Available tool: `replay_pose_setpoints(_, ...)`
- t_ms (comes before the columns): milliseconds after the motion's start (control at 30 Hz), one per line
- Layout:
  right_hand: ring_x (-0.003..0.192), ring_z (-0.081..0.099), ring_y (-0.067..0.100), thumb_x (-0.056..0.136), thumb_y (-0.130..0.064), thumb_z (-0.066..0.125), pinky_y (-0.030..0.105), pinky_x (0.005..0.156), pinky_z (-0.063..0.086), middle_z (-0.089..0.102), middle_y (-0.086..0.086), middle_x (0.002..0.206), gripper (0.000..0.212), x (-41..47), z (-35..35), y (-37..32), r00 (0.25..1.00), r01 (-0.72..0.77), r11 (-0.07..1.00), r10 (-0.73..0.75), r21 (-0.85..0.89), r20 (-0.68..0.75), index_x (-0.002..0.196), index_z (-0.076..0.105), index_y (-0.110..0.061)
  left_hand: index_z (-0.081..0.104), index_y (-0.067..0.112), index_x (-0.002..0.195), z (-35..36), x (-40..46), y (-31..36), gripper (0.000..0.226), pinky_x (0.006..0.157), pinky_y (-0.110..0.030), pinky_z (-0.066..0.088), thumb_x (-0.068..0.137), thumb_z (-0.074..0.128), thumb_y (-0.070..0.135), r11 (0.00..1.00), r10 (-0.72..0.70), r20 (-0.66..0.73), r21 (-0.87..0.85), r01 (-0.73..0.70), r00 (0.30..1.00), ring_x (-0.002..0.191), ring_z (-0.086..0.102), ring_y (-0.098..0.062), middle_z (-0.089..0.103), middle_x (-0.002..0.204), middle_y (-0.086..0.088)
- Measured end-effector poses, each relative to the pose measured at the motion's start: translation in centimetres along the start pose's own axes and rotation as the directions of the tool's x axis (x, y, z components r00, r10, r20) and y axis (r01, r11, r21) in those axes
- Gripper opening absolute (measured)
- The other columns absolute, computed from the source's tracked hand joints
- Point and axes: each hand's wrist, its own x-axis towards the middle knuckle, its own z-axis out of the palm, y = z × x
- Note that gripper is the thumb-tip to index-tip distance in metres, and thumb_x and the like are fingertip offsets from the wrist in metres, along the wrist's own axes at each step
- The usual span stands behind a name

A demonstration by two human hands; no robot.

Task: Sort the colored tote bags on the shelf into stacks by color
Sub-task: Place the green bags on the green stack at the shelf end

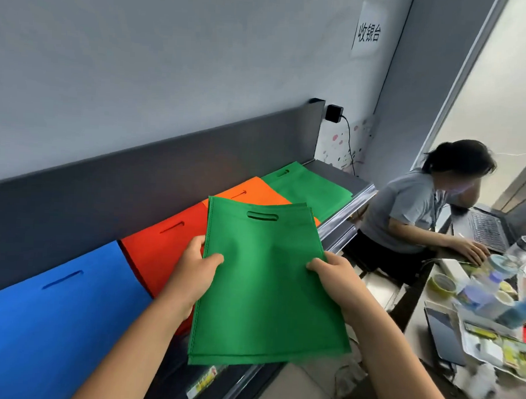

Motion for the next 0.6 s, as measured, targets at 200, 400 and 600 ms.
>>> replay_pose_setpoints(200,0.087,0.081,0.037,0.100,-0.012,0.057,0.058,0.085,0.065,0.083,0.013,0.092,0.020,7.5,-4.7,-1.5,0.996,0.003,1.000,-0.005,-0.027,-0.084,0.111,0.073,-0.011,0.061,0.018,0.108,5.4,7.9,2.4,0.019,0.084,-0.048,0.057,0.096,0.052,0.007,0.998,0.000,0.098,0.059,-0.005,0.995,0.099,0.070,-0.032,0.074,0.105,-0.008)
replay_pose_setpoints(400,0.085,0.081,0.036,0.101,-0.010,0.063,0.058,0.084,0.065,0.083,0.013,0.095,0.016,16.3,-10.1,-2.7,0.996,0.028,0.995,-0.035,-0.093,-0.077,0.114,0.071,-0.011,0.061,0.016,0.110,11.0,14.0,4.2,0.017,0.086,-0.042,0.055,0.097,0.053,0.009,0.996,-0.052,0.168,0.083,0.039,0.984,0.100,0.069,-0.026,0.072,0.108,-0.007)
replay_pose_setpoints(600,0.088,0.081,0.028,0.099,-0.017,0.072,0.048,0.082,0.067,0.079,0.009,0.110,0.027,28.1,-14.4,-4.2,0.993,0.112,0.959,-0.120,-0.260,-0.014,0.125,0.066,-0.012,0.056,0.023,0.111,16.7,21.0,5.3,0.017,0.093,-0.050,0.054,0.098,0.055,0.013,0.986,-0.093,0.121,0.147,0.075,0.988,0.104,0.066,-0.030,0.068,0.112,-0.005)
